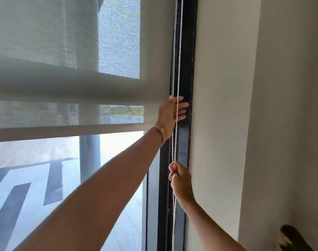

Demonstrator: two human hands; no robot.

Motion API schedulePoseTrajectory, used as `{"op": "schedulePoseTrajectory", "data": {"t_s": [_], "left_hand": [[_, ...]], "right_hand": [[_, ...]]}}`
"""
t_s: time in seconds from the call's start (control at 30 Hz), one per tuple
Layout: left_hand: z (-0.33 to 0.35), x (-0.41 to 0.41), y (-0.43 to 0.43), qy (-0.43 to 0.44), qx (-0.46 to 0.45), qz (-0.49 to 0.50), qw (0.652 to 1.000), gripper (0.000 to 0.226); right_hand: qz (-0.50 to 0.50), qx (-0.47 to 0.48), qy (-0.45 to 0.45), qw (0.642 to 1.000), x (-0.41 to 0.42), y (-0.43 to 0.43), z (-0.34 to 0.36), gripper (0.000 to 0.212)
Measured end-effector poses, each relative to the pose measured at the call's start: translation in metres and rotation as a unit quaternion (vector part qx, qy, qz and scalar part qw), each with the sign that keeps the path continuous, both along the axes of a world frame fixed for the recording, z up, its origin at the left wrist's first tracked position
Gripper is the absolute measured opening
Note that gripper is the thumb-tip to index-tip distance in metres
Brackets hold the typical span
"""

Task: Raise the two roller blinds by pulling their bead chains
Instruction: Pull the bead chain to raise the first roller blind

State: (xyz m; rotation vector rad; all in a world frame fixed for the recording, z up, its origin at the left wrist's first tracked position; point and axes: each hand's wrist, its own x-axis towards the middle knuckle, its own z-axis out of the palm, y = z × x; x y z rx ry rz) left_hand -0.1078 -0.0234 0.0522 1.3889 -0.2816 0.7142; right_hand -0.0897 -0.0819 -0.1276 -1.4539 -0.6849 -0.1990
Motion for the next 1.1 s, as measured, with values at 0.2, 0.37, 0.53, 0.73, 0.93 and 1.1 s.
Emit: {"op": "schedulePoseTrajectory", "data": {"t_s": [0.2, 0.37, 0.53, 0.73, 0.93, 1.1], "left_hand": [[0.043, -0.006, -0.028, -0.009, 0.021, 0.062, 0.998, 0.036], [0.023, 0.000, -0.037, -0.008, 0.046, 0.058, 0.997, 0.040], [-0.008, -0.005, -0.034, 0.013, 0.047, 0.054, 0.997, 0.039], [-0.040, -0.014, -0.033, 0.023, 0.036, 0.066, 0.997, 0.039], [-0.055, -0.017, -0.040, 0.021, 0.039, 0.058, 0.997, 0.039], [-0.060, -0.021, -0.039, 0.015, 0.006, 0.041, 0.999, 0.039]], "right_hand": [[-0.035, -0.025, -0.043, 0.998, 0.000, -0.016, -0.016, 0.032], [-0.016, -0.023, -0.004, 1.000, -0.007, -0.023, -0.032, 0.036], [0.045, -0.042, 0.092, 0.994, -0.004, -0.038, -0.056, 0.034], [0.105, -0.167, 0.123, 0.973, -0.016, -0.050, -0.064, 0.032], [0.187, -0.076, 0.138, 0.969, -0.007, -0.055, -0.014, 0.031], [0.216, 0.070, 0.134, 0.965, 0.007, -0.061, 0.052, 0.042]]}}
